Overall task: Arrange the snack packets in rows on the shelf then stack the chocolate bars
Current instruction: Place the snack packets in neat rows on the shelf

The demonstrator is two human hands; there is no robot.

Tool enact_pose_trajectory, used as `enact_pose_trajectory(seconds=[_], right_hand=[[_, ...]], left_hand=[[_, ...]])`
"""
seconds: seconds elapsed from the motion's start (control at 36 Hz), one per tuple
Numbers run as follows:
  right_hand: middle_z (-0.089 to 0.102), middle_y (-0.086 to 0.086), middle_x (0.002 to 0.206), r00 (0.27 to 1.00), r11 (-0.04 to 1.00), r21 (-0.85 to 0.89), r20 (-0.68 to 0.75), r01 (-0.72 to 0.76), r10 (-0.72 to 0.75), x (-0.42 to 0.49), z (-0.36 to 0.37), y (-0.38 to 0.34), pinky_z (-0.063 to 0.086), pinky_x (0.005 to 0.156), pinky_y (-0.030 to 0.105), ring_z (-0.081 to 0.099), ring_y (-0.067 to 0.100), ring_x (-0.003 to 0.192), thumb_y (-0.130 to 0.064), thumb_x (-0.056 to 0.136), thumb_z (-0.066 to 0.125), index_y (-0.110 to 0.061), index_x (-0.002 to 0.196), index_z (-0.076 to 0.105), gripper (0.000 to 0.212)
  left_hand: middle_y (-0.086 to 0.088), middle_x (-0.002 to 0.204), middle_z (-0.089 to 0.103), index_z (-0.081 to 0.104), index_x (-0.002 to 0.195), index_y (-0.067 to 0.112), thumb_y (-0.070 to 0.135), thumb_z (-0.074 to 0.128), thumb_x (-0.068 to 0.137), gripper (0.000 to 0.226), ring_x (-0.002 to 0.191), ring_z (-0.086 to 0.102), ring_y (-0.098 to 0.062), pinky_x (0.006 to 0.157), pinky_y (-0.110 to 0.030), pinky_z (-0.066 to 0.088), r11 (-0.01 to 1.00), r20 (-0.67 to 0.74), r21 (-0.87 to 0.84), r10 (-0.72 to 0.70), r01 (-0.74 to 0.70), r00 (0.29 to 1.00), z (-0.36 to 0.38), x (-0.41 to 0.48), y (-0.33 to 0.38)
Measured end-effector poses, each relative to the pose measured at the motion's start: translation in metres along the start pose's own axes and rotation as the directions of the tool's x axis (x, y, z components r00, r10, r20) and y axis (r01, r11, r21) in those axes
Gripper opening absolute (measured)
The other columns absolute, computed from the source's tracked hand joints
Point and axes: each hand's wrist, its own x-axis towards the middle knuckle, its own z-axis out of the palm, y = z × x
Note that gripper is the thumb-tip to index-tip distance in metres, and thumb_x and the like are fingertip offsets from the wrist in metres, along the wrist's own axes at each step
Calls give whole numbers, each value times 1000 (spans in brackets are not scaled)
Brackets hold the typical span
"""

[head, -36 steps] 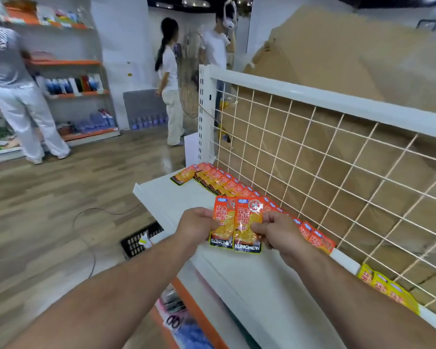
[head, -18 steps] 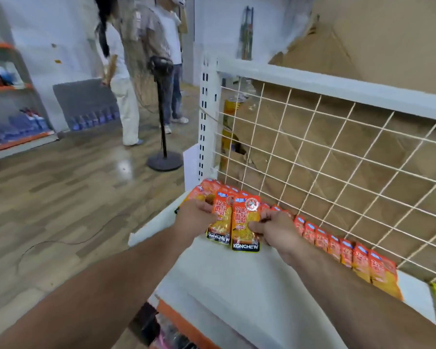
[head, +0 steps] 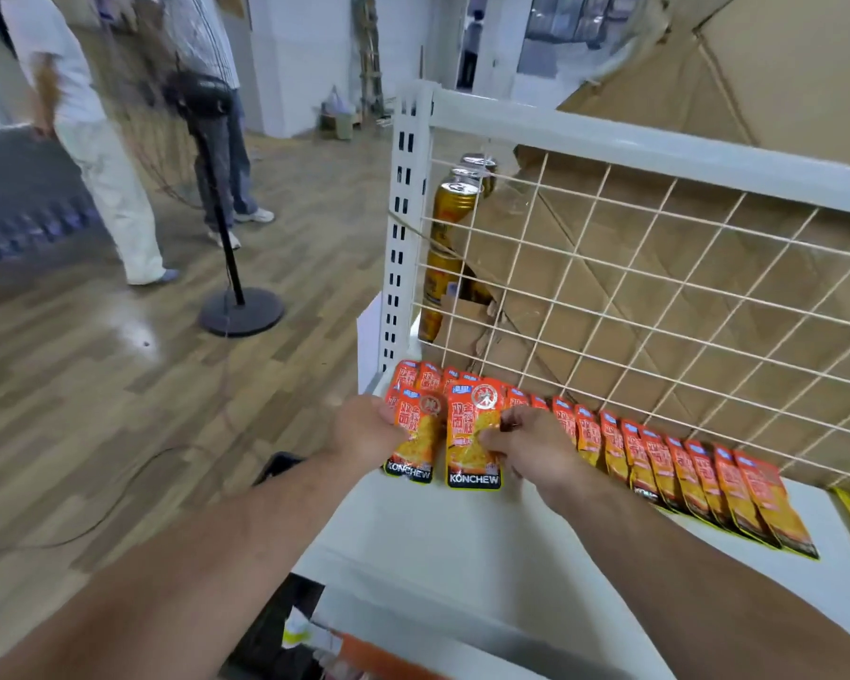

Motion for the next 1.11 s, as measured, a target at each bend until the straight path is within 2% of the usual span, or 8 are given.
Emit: enact_pose_trajectory(seconds=[0.17,0.28,0.44,0.53,0.72,0.89,1.0,1.11], right_hand=[[53,-10,44,999,998,-62,-35,2,-4,2,7,-6,35,41,19,46,2,33,-3,85,73,-10,74,60,19],[51,-10,43,999,998,-67,-44,-20,17,1,10,-5,35,39,17,45,1,33,-1,84,73,-9,72,58,21],[57,-7,50,998,998,-46,-53,-48,45,-4,15,-1,34,37,15,47,0,34,1,86,70,-8,73,60,20],[62,3,66,995,996,-39,-57,-81,78,-6,19,-1,36,40,18,48,3,38,-2,86,72,-7,80,62,12],[48,2,49,990,991,-20,-57,-132,131,-2,27,-7,26,37,19,38,14,35,-3,88,70,-8,79,58,16],[47,4,46,985,983,-109,-106,-147,135,10,37,-3,25,35,17,40,15,33,-4,86,71,-9,70,53,25],[53,6,49,980,965,-219,-162,-148,114,17,43,4,34,41,22,47,21,40,-16,86,73,-14,62,50,34],[62,4,55,978,909,-396,-201,-128,50,20,47,5,45,50,25,60,22,52,-29,88,68,-13,60,59,34]], left_hand=[[-4,97,71,71,89,9,23,74,79,18,92,66,-19,78,-29,52,977,40,201,62,-69,997,-3,5,3],[-1,89,69,70,86,13,29,74,78,19,79,64,-16,61,-24,47,966,61,247,58,-72,996,-3,8,2],[4,73,59,51,68,20,41,66,81,28,67,59,-16,54,-24,40,931,8,353,101,-97,995,5,7,1],[7,65,51,45,65,21,43,64,84,35,60,52,-11,50,-24,35,928,4,359,110,-104,994,5,6,0],[-1,77,64,53,71,17,46,61,88,34,72,61,-19,60,-27,44,936,66,295,179,-191,982,5,10,-5],[0,71,55,43,67,17,39,60,91,36,77,64,-24,57,-27,39,916,53,330,223,-227,973,1,5,-4],[-3,85,67,49,76,18,38,61,90,27,81,66,-23,65,-30,49,917,33,308,255,-253,966,2,2,-3],[-3,79,66,50,73,16,34,62,89,27,76,65,-22,66,-33,54,925,4,265,282,-273,959,2,0,-5]])
